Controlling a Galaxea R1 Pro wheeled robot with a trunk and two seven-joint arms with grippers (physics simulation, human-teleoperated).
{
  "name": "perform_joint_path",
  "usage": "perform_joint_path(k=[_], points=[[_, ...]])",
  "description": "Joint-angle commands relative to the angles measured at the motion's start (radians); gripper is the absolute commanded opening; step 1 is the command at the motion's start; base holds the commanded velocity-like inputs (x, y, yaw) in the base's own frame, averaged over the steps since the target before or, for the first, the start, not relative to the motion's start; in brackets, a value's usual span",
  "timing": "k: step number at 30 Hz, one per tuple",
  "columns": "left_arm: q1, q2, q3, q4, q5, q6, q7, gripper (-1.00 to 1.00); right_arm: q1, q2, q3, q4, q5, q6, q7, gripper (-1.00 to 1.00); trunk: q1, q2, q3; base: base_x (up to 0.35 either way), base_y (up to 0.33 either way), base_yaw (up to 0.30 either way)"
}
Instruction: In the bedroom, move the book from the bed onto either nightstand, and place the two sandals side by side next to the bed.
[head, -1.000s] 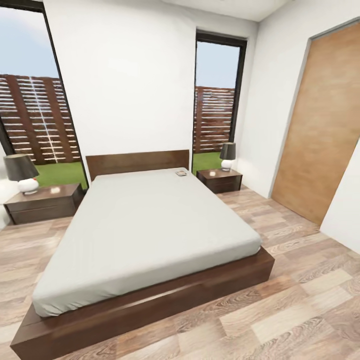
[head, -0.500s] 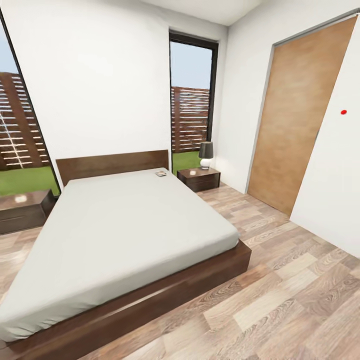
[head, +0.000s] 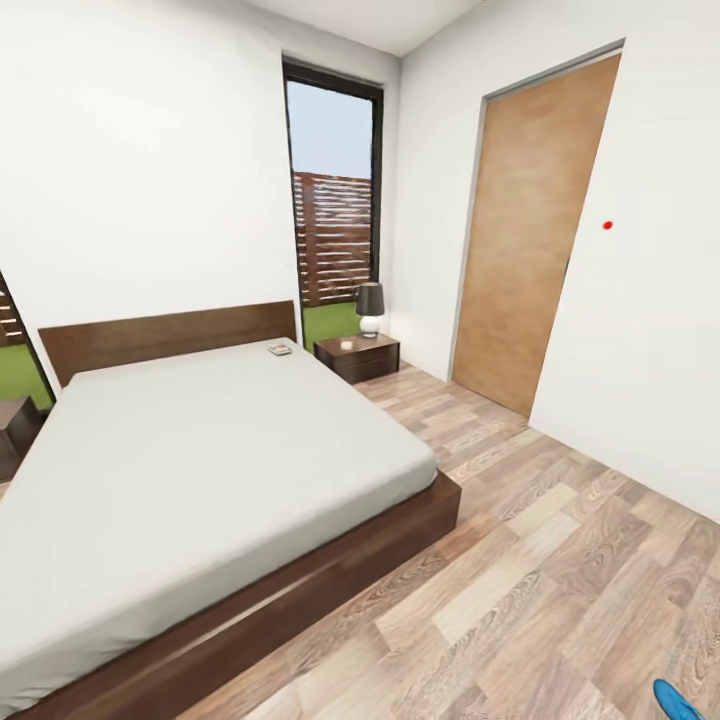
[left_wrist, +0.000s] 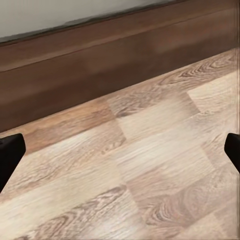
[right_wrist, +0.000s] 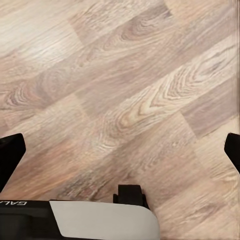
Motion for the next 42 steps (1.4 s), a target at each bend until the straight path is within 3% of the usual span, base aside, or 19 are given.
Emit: perform_joint_path(k=[1,31,42], points=[[0.0,0.0,0.001,0.0,0.009,-0.002,0.0,1.0,-0.001,0.0,0.001,0.001,0.0,-0.003,0.0,1.0,0.0,0.0,-0.001,0.0,0.0,-0.282],[0.0,0.0,0.001,0.0,0.009,-0.002,0.0,1.0,-0.001,0.0,0.001,0.001,0.0,-0.003,0.0,1.0,0.0,0.0,-0.001,0.001,0.0,-0.282],[0.0,0.001,0.002,0.0,0.009,-0.002,0.0,1.0,-0.001,0.0,0.001,0.001,0.001,-0.003,-0.007,1.0,0.0,0.0,-0.003,0.268,0.0,-0.095]])
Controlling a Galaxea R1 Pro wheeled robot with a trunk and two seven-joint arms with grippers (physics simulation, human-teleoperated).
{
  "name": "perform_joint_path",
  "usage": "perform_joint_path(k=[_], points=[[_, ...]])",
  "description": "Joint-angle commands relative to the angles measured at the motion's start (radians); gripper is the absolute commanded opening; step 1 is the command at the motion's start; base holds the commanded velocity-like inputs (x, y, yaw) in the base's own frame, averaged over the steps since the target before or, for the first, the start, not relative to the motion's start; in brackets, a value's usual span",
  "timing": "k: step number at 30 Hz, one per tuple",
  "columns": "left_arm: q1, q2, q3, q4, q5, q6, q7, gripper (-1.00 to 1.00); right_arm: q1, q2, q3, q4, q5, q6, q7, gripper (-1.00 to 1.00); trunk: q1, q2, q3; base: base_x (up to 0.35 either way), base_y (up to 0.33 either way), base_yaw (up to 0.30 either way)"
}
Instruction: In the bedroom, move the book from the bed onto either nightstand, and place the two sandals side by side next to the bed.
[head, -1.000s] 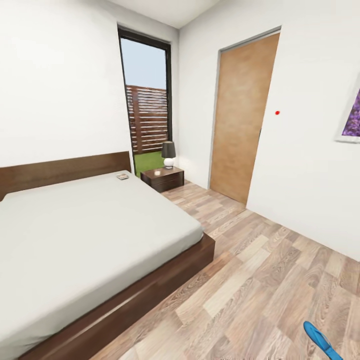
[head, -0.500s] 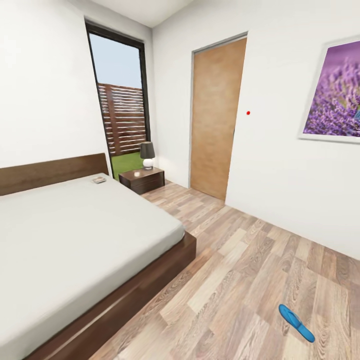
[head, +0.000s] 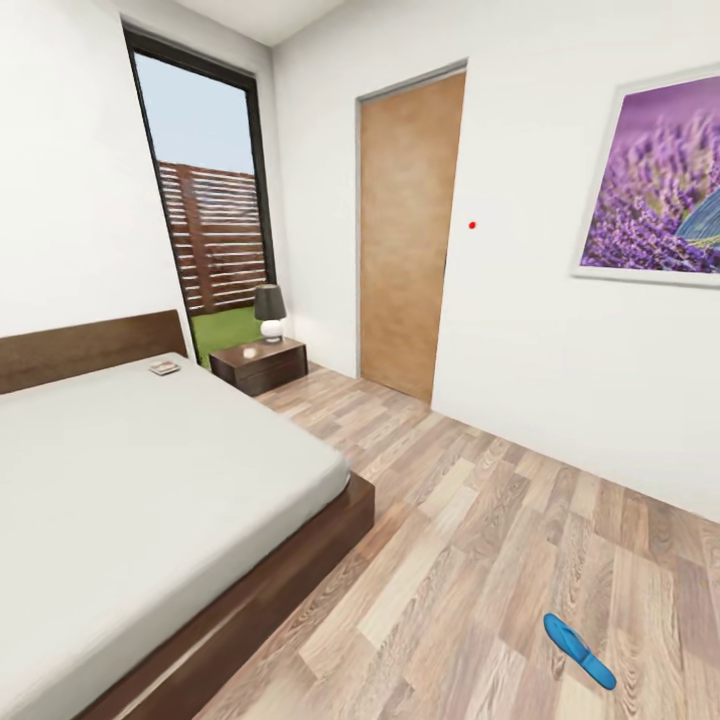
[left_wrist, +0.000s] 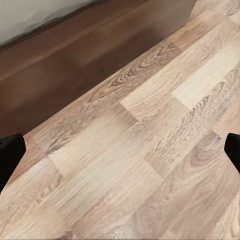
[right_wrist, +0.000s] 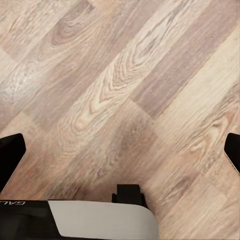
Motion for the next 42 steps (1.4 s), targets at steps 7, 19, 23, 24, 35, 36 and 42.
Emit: perform_joint_path(k=[7,19,23,24,35,36,42], points=[[0.0,0.0,0.0,0.0,0.009,-0.002,0.0,1.0,0.0,0.001,0.002,0.001,0.004,-0.004,-0.001,1.0,0.001,0.0,-0.001,0.325,0.0,-0.001],[0.0,0.0,0.0,0.0,0.009,-0.001,0.0,1.0,0.0,0.0,0.003,0.0,-0.001,-0.003,0.0,1.0,0.001,0.0,-0.001,0.28,0.0,-0.11],[0.0,0.0,0.0,0.0,0.009,-0.001,0.0,1.0,0.0,0.0,0.003,0.0,-0.001,-0.002,0.0,1.0,0.001,0.0,-0.001,0.195,0.0,-0.275],[0.0,0.0,0.0,0.0,0.009,-0.001,0.0,1.0,-0.001,0.0,0.003,0.0,-0.001,-0.002,0.001,1.0,0.001,0.0,-0.001,0.19,0.0,-0.28],[0.0,0.0,0.0,0.0,0.009,-0.001,0.0,1.0,0.0,0.001,0.003,0.0,-0.001,-0.002,0.003,1.0,0.001,0.0,-0.001,0.187,0.0,-0.134],[0.0,0.0,0.0,0.0,0.009,-0.001,0.0,1.0,0.0,0.001,0.003,0.0,-0.001,-0.002,0.003,1.0,0.001,0.0,-0.001,0.187,0.0,-0.014],[0.0,0.0,0.0,0.0,0.009,-0.001,0.0,1.0,0.0,0.0,0.003,0.0,-0.001,-0.002,0.003,1.0,0.001,0.0,-0.001,0.187,0.0,-0.006]])
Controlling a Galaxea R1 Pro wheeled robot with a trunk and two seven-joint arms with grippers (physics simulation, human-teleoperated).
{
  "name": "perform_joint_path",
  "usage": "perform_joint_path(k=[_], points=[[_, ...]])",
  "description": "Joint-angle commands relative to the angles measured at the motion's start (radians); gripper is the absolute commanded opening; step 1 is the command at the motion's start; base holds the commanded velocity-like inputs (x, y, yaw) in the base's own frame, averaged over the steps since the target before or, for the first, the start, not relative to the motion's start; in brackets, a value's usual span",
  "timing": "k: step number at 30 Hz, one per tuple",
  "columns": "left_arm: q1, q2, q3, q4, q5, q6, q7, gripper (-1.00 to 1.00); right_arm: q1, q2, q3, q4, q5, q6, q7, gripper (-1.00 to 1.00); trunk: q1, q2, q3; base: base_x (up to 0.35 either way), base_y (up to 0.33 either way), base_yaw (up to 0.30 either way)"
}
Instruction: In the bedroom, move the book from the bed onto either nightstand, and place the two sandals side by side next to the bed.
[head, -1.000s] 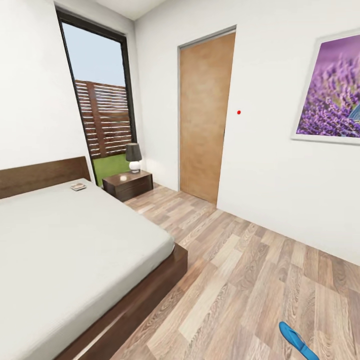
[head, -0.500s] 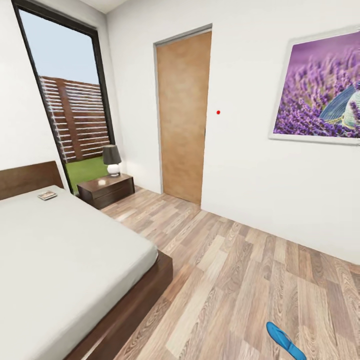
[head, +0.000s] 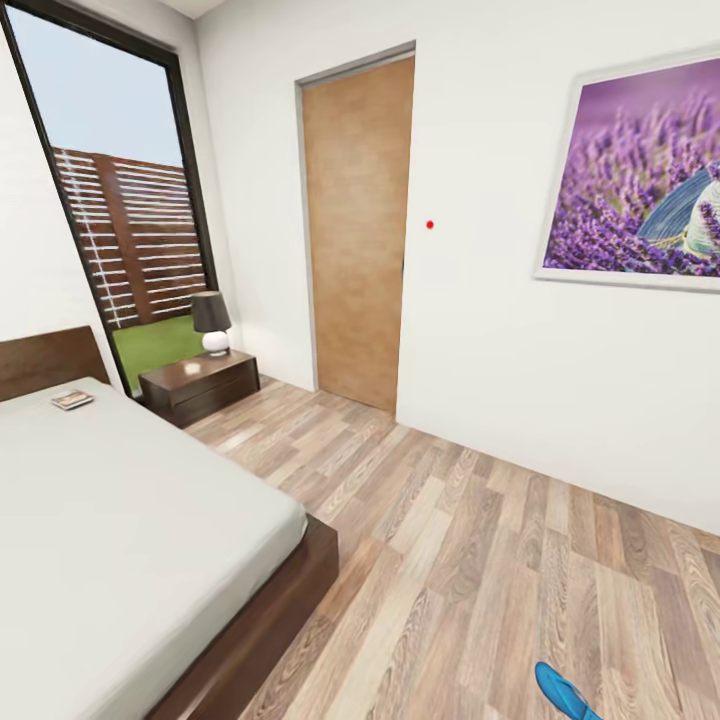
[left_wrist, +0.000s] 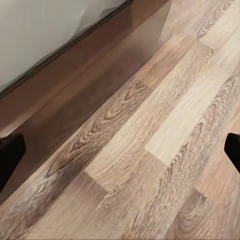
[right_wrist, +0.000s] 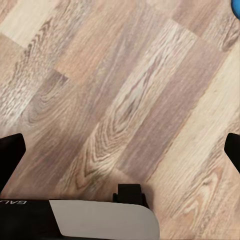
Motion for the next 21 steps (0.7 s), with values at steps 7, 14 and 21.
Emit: perform_joint_path(k=[7,14,21], points=[[0.0,0.0,0.0,0.0,0.009,-0.003,0.0,1.0,0.0,0.0,0.001,0.001,0.0,-0.003,0.002,1.0,0.0,0.0,-0.001,0.187,0.0,-0.165],[0.0,0.0,0.0,0.0,0.009,-0.003,0.0,1.0,0.0,0.0,0.001,0.001,0.0,-0.003,0.002,1.0,0.0,0.0,-0.001,0.187,0.0,-0.105],[0.0,0.0,0.0,0.0,0.009,-0.003,0.0,1.0,0.0,0.0,0.001,0.001,0.0,-0.003,0.003,1.0,0.0,0.0,-0.001,0.187,0.0,-0.091]])
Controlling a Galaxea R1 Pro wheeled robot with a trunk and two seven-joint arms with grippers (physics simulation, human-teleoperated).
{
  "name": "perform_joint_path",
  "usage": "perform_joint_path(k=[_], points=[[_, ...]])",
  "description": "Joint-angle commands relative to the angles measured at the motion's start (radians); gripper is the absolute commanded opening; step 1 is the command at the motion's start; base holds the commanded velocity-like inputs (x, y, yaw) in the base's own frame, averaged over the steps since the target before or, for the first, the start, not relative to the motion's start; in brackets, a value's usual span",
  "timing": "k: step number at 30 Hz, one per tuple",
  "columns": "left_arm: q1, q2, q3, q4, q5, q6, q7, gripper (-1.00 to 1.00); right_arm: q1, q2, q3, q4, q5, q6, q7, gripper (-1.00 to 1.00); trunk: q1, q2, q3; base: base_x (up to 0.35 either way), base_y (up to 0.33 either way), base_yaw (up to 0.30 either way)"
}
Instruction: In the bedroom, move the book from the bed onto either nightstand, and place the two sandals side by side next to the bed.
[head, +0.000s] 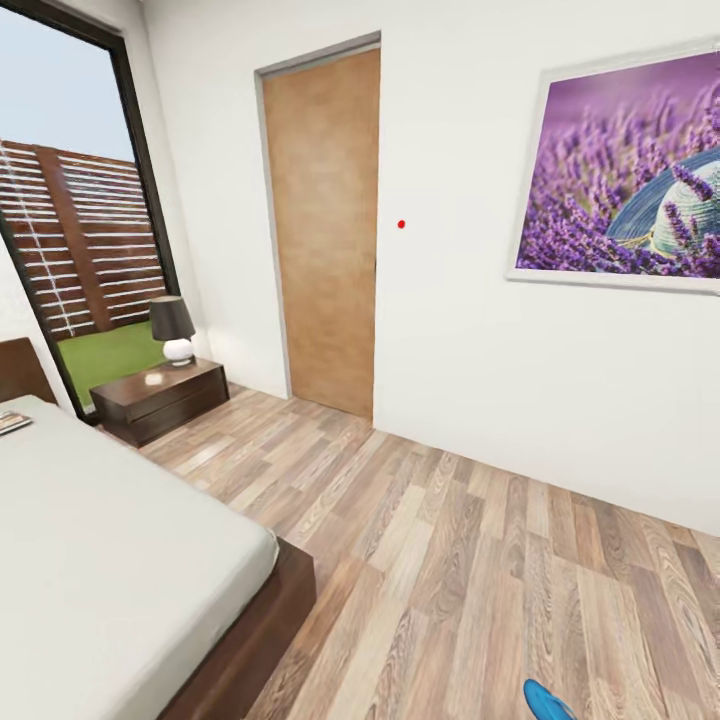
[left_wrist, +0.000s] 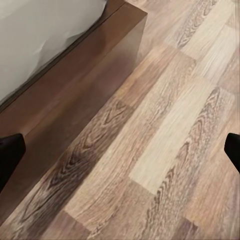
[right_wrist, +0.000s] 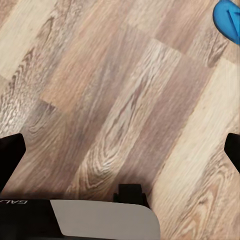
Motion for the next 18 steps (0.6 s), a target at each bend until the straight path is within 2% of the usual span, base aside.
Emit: perform_joint_path(k=[1,8,18], points=[[0.0,0.0,0.001,0.0,0.009,-0.002,0.0,1.0,-0.001,0.0,0.001,0.001,0.0,-0.003,0.0,1.0,0.0,0.0,-0.001,0.187,0.0,-0.23],[0.0,0.0,0.0,0.0,0.009,-0.002,0.0,1.0,-0.001,0.0,0.001,0.001,0.001,-0.003,0.0,1.0,0.0,0.0,-0.001,0.187,0.0,-0.208],[0.0,0.0,-0.001,0.0,0.009,-0.002,0.0,1.0,-0.001,0.0,0.001,0.001,0.0,-0.003,-0.001,1.0,0.0,0.0,-0.001,0.186,0.0,-0.036]])
